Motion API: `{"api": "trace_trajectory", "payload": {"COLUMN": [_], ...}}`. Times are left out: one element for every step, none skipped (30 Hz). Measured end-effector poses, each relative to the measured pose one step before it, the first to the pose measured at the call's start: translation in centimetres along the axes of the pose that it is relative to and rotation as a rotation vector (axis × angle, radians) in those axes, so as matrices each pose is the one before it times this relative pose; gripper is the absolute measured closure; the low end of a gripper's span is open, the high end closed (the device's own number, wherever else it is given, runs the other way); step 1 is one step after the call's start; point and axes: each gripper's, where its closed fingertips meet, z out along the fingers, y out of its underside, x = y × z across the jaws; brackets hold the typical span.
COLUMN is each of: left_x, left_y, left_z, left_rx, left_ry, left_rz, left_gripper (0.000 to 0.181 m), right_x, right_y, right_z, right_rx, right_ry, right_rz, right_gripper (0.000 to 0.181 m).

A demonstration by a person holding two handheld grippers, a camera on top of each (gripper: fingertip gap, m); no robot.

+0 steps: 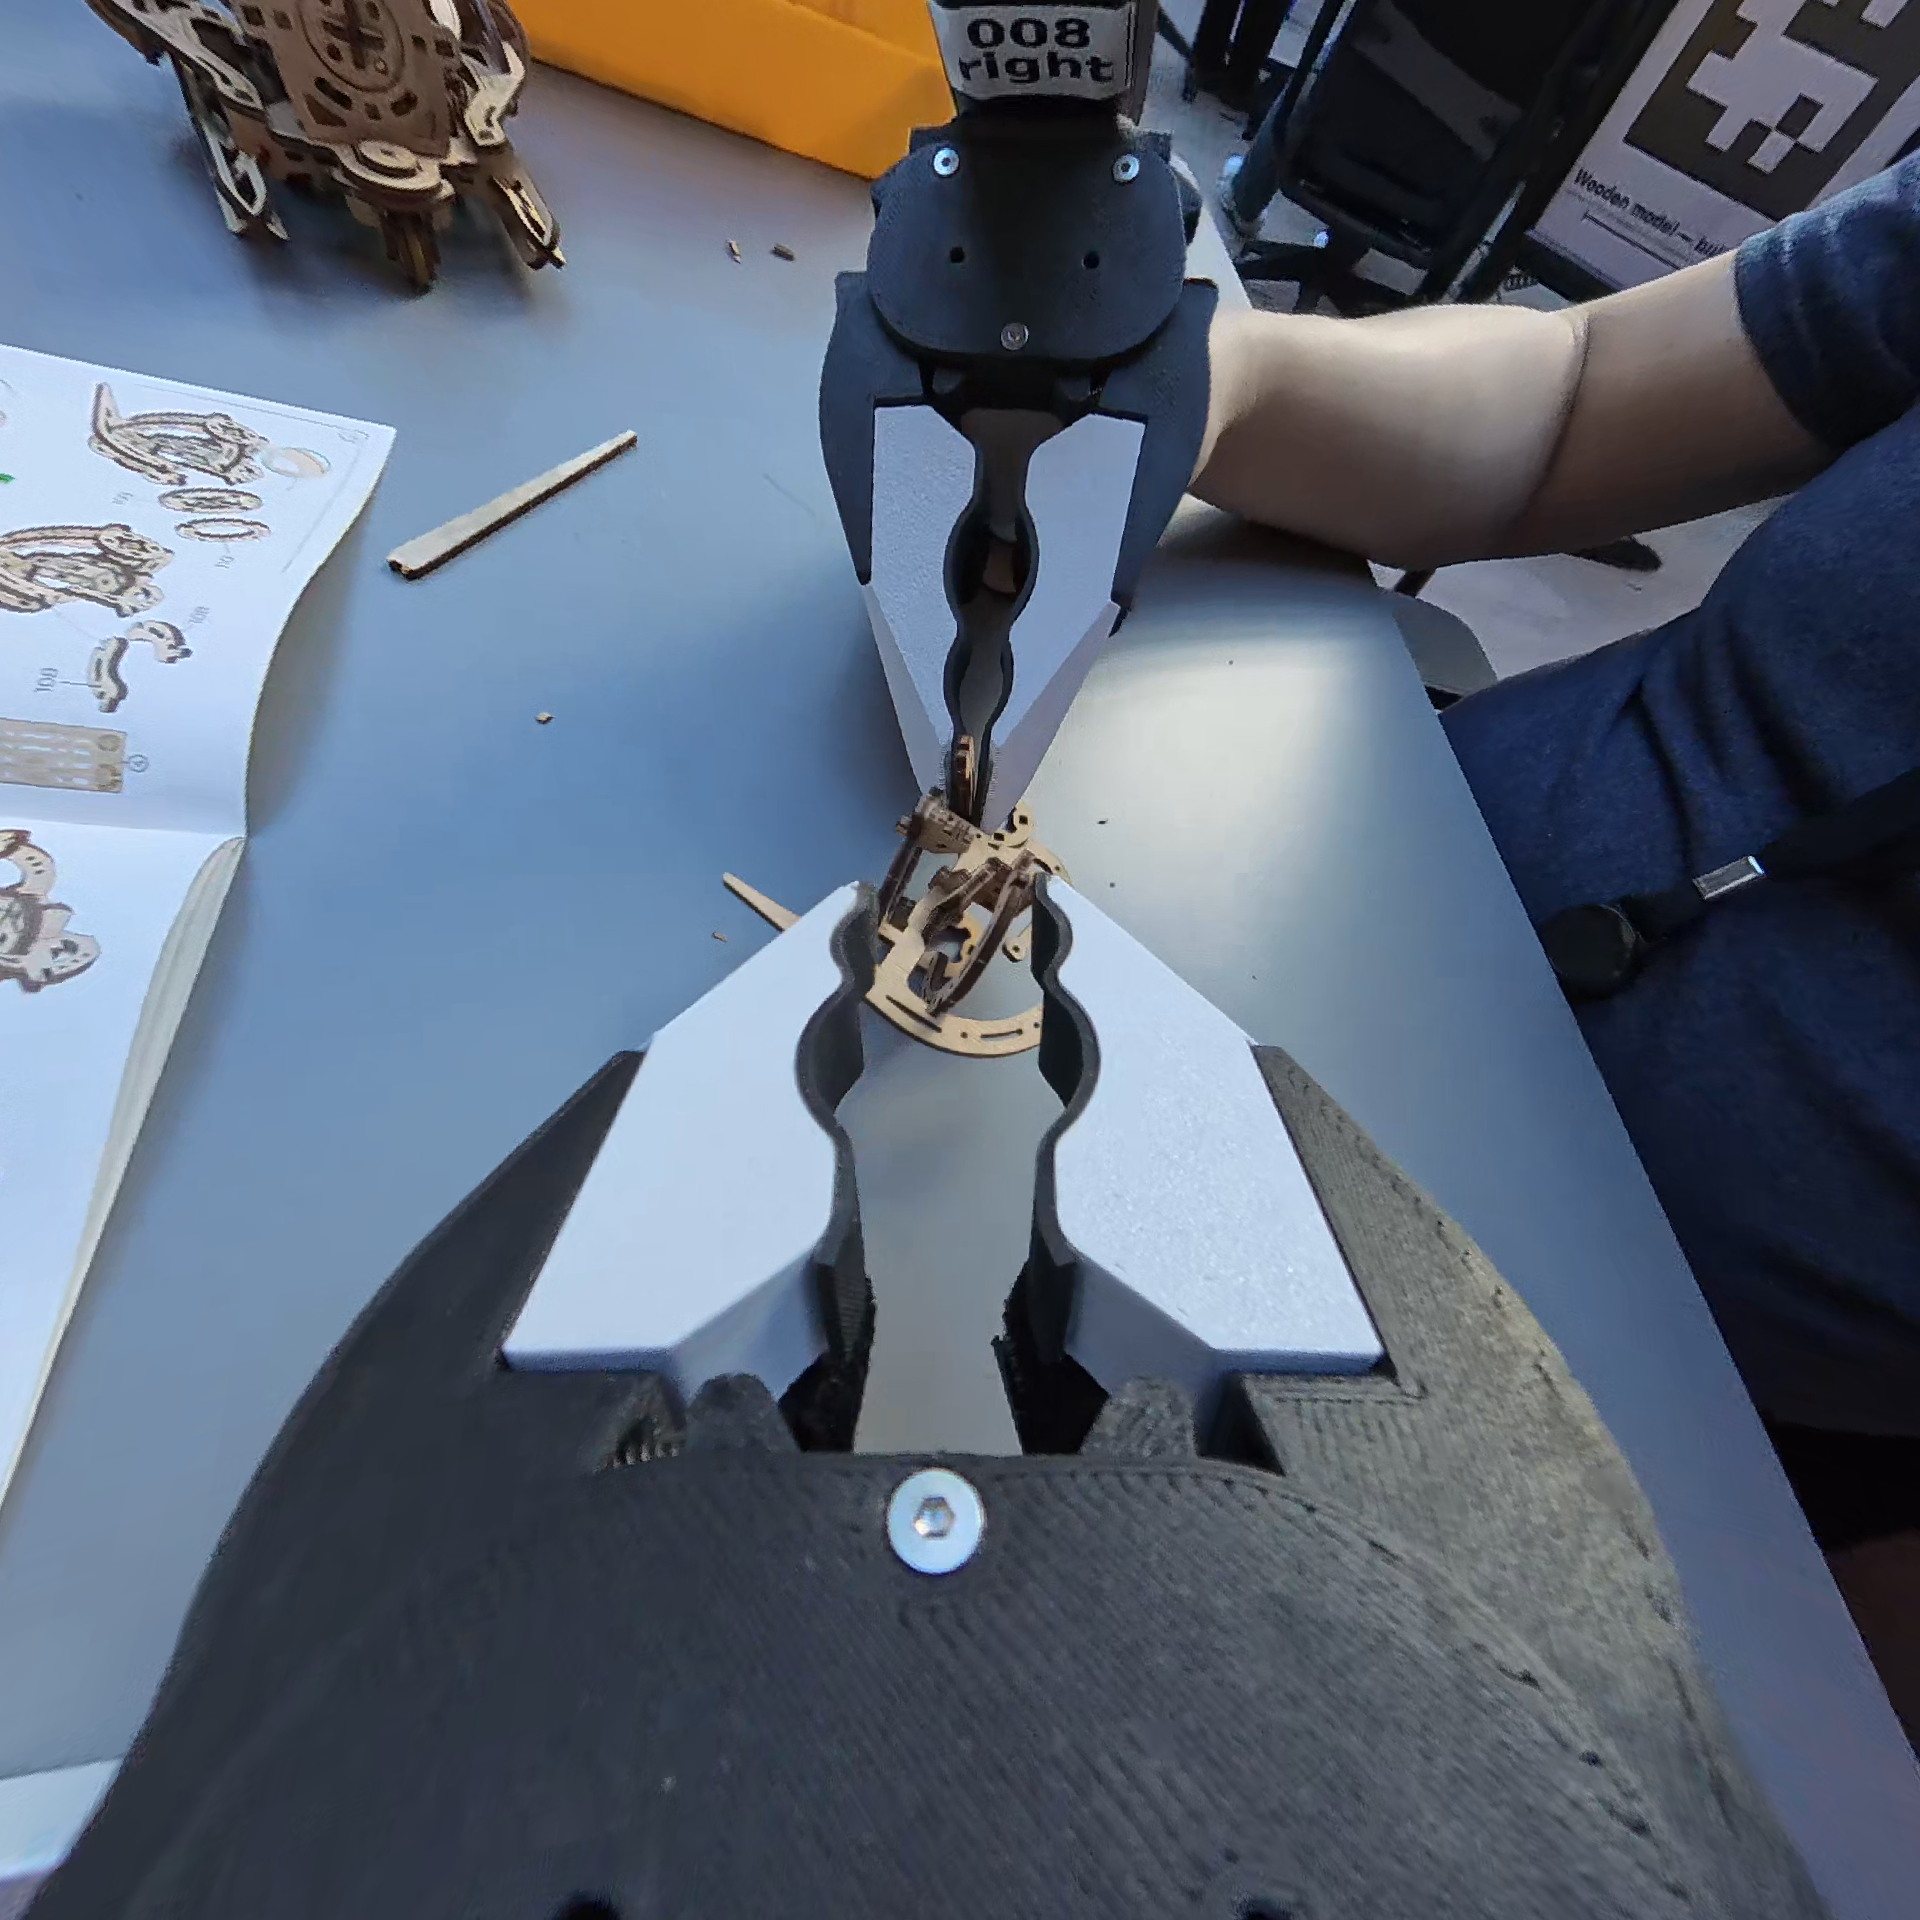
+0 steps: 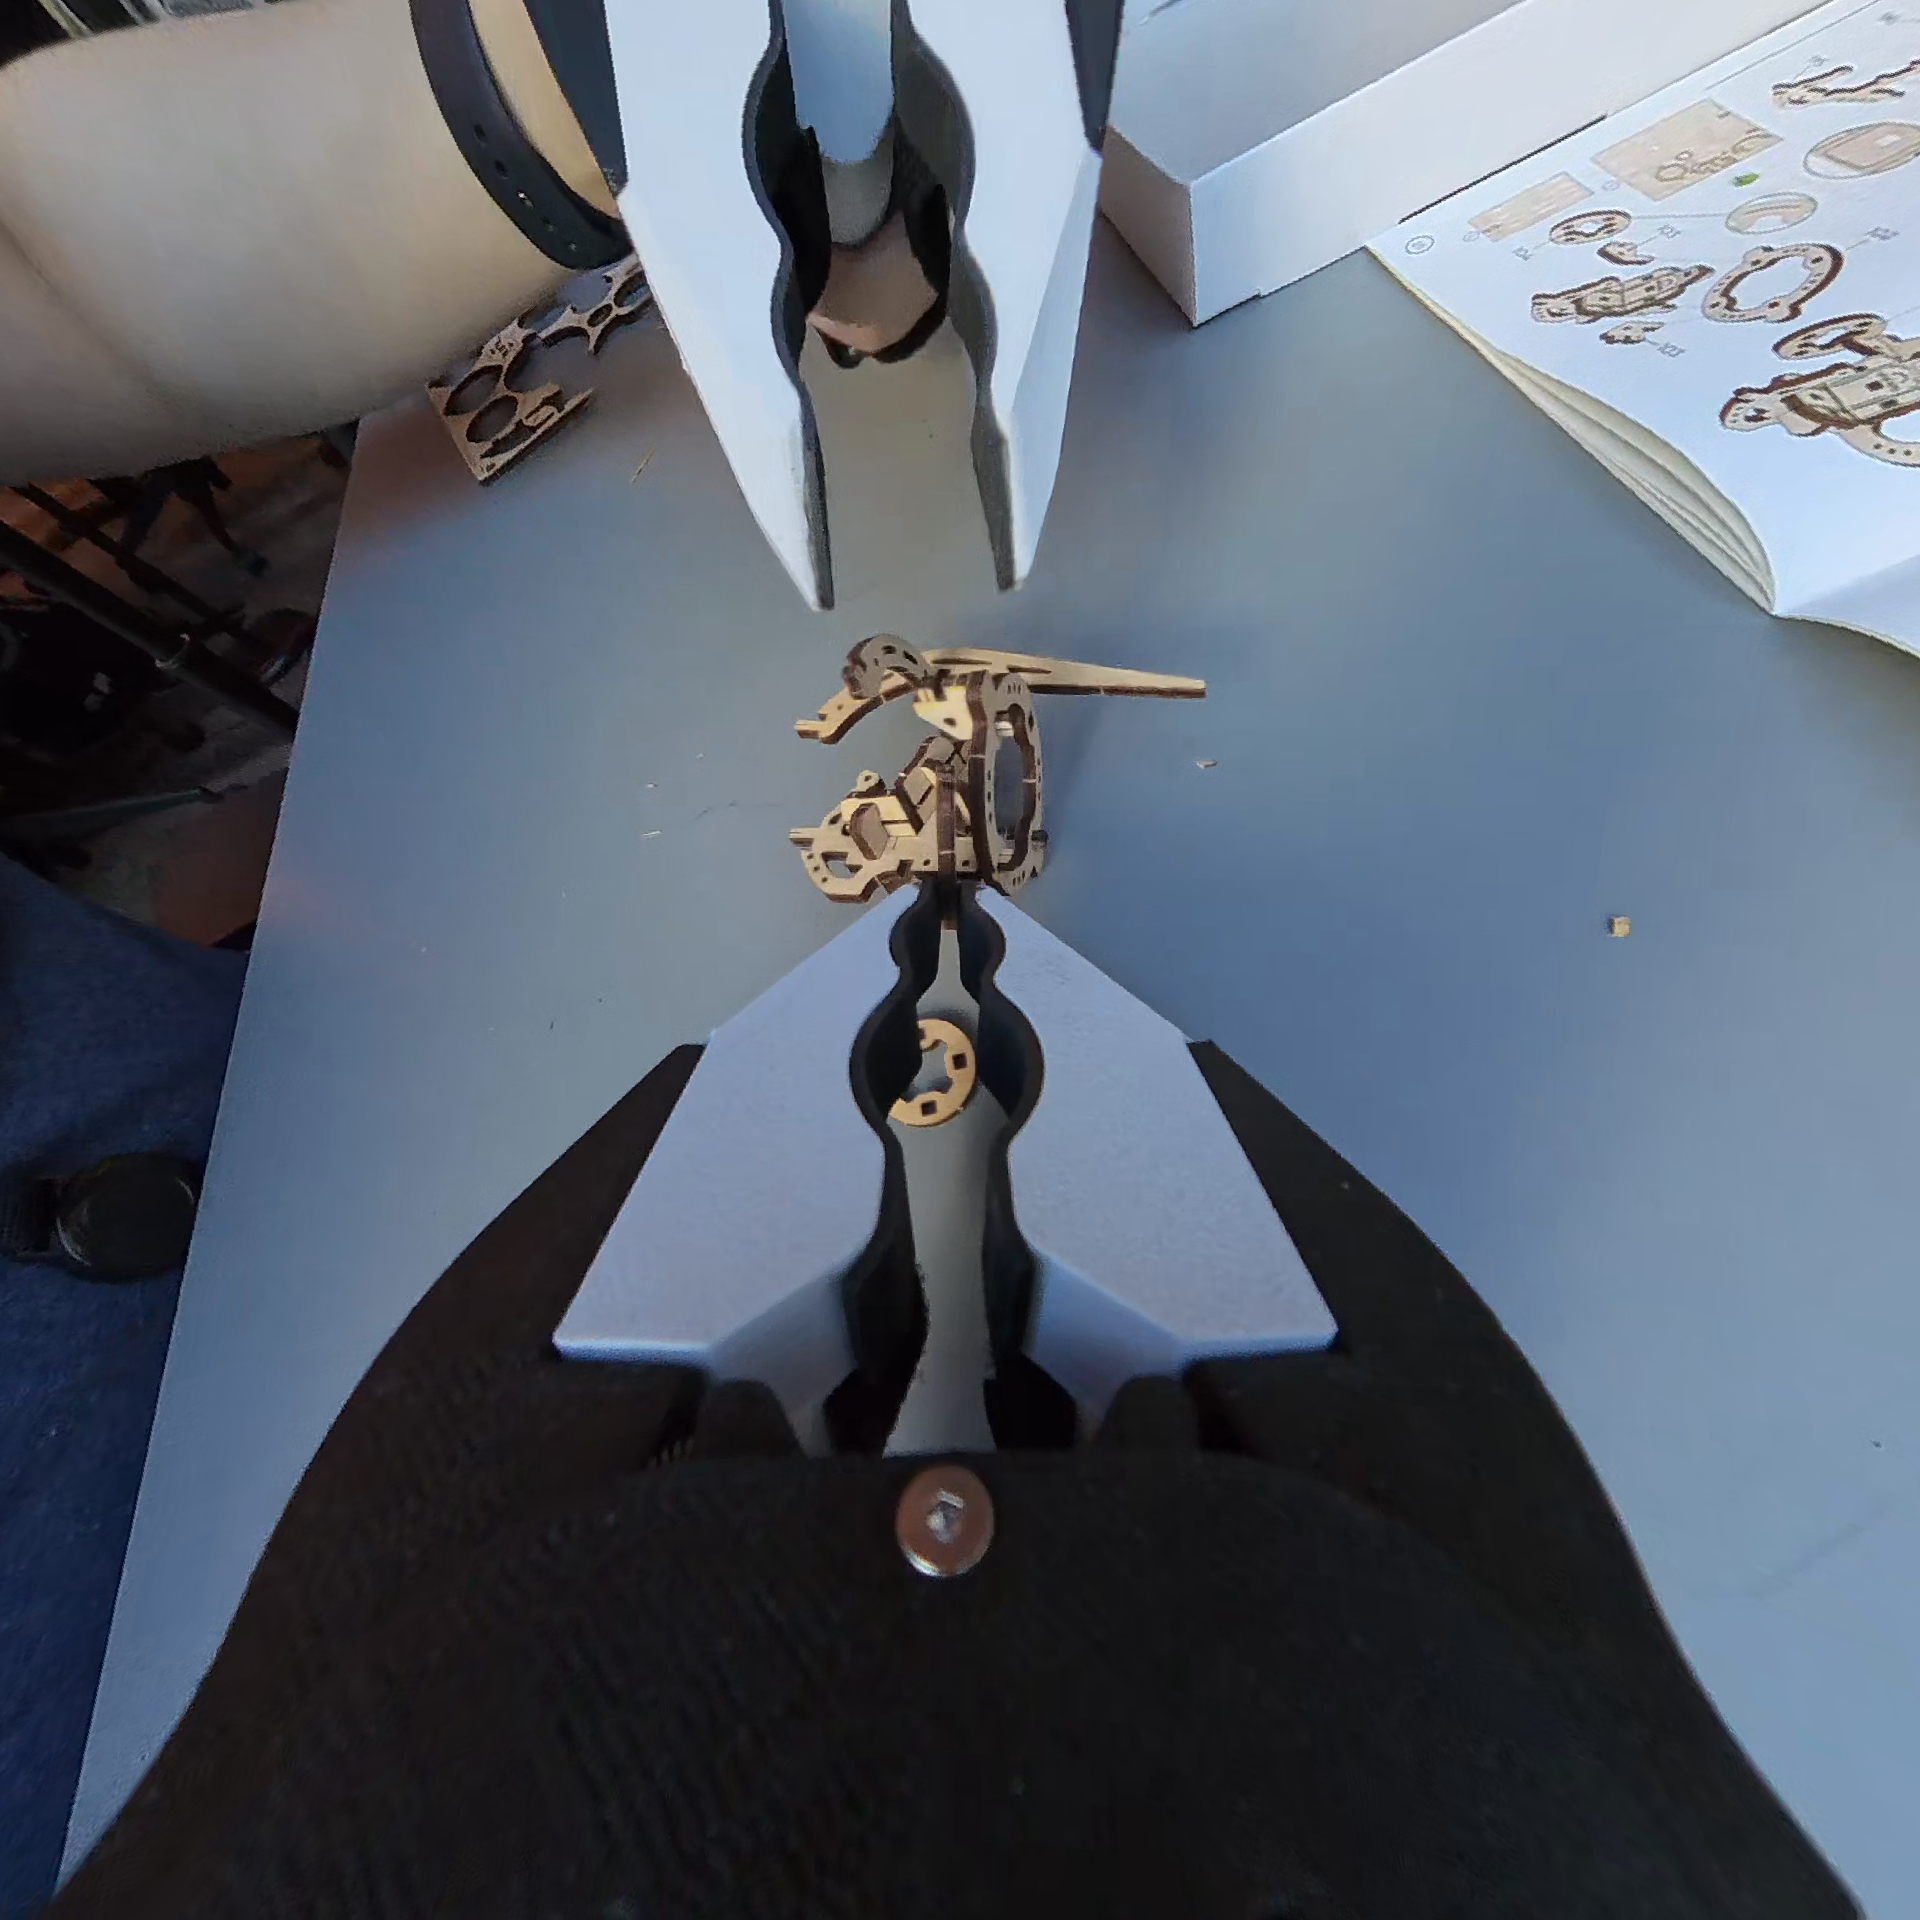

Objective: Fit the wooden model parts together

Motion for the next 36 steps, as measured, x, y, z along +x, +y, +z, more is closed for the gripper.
{"api": "trace_trajectory", "payload": {"left_x": [0.048,-0.038,-0.059,0.018,-0.001,-0.009,-0.064,0.03,0.197,0.119,0.045,0.024,-0.041,-0.031,0.098,-0.074,0.033,0.084,-0.064,-0.131,-0.141,0.087,0.329,0.318,0.248,0.301,0.257,0.239,-0.071,-0.152,0.084,-0.027,-0.122,-0.023,-0.006,0.022], "left_y": [0.068,0.038,-0.077,-0.089,0.024,0.077,0.072,-0.075,-0.202,-0.115,0.027,0.165,0.205,0.061,-0.055,-0.112,-0.109,-0.042,-0.004,-0.078,-0.279,-0.503,-0.628,-0.606,-0.462,-0.162,0.058,0.203,0.256,0.211,0.088,0.07,0.106,0.145,0.155,0.181], "left_z": [-0.282,-0.246,-0.207,-0.143,-0.073,0.019,0.063,0.115,0.173,0.214,0.255,0.251,0.24,0.218,0.191,0.192,0.216,0.257,0.251,0.199,0.092,-0.002,-0.071,-0.063,0.003,0.112,0.196,0.281,0.332,0.327,0.322,0.276,0.236,0.19,0.14,0.107], "left_rx": [0.0073,0.0082,0.0164,0.0151,0.0047,-0.0029,-0.0073,-0.0052,-0.0019,-0.0111,-0.0193,-0.023,-0.019,-0.0076,0.0019,0.0023,-0.002,-0.0126,-0.0171,-0.0134,-0.0018,0.0117,0.0192,0.0149,0.0046,-0.015,-0.0287,-0.0363,-0.0396,-0.0334,-0.0211,-0.0174,-0.0161,-0.0151,-0.0134,-0.0119], "left_ry": [-0.0161,-0.0188,-0.0147,-0.0053,-0.0049,-0.0056,-0.0095,-0.0086,-0.0007,-0.0051,-0.0057,-0.0026,-0.001,0.004,0.014,0.0047,0.0107,0.0098,-0.0042,-0.0145,-0.0178,-0.0049,0.0112,0.0116,0.0077,0.012,0.011,0.0092,-0.0087,-0.0106,0.0084,0.0062,0.0032,0.0111,0.0109,0.0097], "left_rz": [0.0183,0.0133,0.0045,-0.0003,-0.0001,0.0029,0.0055,0.0125,0.0181,0.0174,0.0165,0.014,0.0063,-0.0012,-0.0011,-0.0019,-0.0041,-0.0021,0.0087,0.0196,0.0219,0.0201,0.018,0.0177,0.0184,0.0209,0.0249,0.0293,0.0251,0.0191,0.0122,0.0016,-0.0048,-0.0052,-0.0032,0.0001], "left_gripper": [0.152,0.151,0.15,0.148,0.148,0.148,0.148,0.149,0.15,0.15,0.15,0.149,0.146,0.144,0.143,0.142,0.138,0.137,0.137,0.137,0.139,0.142,0.146,0.152,0.153,0.153,0.157,0.161,0.161,0.161,0.161,0.161,0.16,0.163,0.165,0.168], "right_x": [-0.096,-0.166,-0.104,-0.022,-0.022,-0.013,-0.027,-0.036,0.025,0.079,0.036,-0.03,0.03,0.007,-0.041,0.006,-0.018,-0.005,-0.014,-0.033,-0.015,0.011,0.013,-0.037,-0.013,0.001,-0.026,-0.018,-0.013,-0.01,-0.028,-0.008,0.002,-0.021,-0.052,-0.02], "right_y": [-0.027,-0.004,0.003,0.037,0.042,0.033,0.012,-0.008,-0.004,0.0,-0.017,-0.027,-0.061,-0.038,-0.001,-0.003,-0.003,-0.007,0.015,0.016,0.022,0.025,0.026,0.005,-0.01,-0.018,-0.027,-0.033,-0.016,-0.015,-0.013,0.008,0.02,0.029,0.031,0.035], "right_z": [0.039,0.033,0.015,0.003,-0.001,-0.001,-0.013,-0.024,-0.017,-0.018,-0.015,-0.016,-0.007,-0.004,0.011,0.006,0.013,0.017,0.021,0.016,0.0,-0.011,-0.017,-0.016,-0.022,-0.003,-0.007,0.014,0.002,-0.002,0.001,0.018,0.016,0.032,0.034,0.027], "right_rx": [-0.0001,-0.0004,-0.0003,-0.0004,-0.0015,-0.0001,0.0006,0.0013,0.0001,-0.0002,0.0018,0.0027,0.0043,0.0029,-0.0002,-0.0003,0.0004,0.0,-0.0007,-0.0008,-0.0004,-0.0012,-0.001,-0.0001,0.0004,0.0013,0.0011,0.0012,0.0009,-0.0001,-0.0003,-0.0014,-0.0014,-0.002,-0.0019,-0.0022], "right_ry": [0.0035,-0.0005,0.0046,0.0104,0.0098,0.0099,0.008,0.0056,0.0069,0.0087,0.0035,-0.0013,0.0025,0.0009,-0.0014,0.0026,0.0027,0.0025,0.0012,-0.0007,0.0002,0.0023,0.002,-0.0011,0.0001,0.0009,-0.0013,-0.0014,0.0002,0.0002,-0.0001,0.0009,0.0009,-0.0003,-0.0007,0.0006], "right_rz": [-0.0124,-0.0135,-0.0122,-0.0092,-0.0081,-0.0063,-0.0047,-0.0046,-0.0025,0.0001,0.0005,0.0011,0.0011,0.0008,0.0004,-0.0016,-0.0044,-0.0043,-0.0017,-0.001,-0.0015,-0.0013,-0.0016,-0.0009,0.0,-0.001,-0.0007,0.0,-0.0012,-0.0024,-0.0025,-0.0011,-0.0016,-0.0019,-0.0014,-0.0015], "right_gripper": [0.18,0.18,0.18,0.18,0.18,0.18,0.18,0.18,0.18,0.18,0.18,0.18,0.18,0.18,0.18,0.18,0.18,0.18,0.18,0.18,0.18,0.18,0.18,0.18,0.18,0.18,0.18,0.18,0.18,0.18,0.18,0.18,0.18,0.179,0.18,0.179]}}
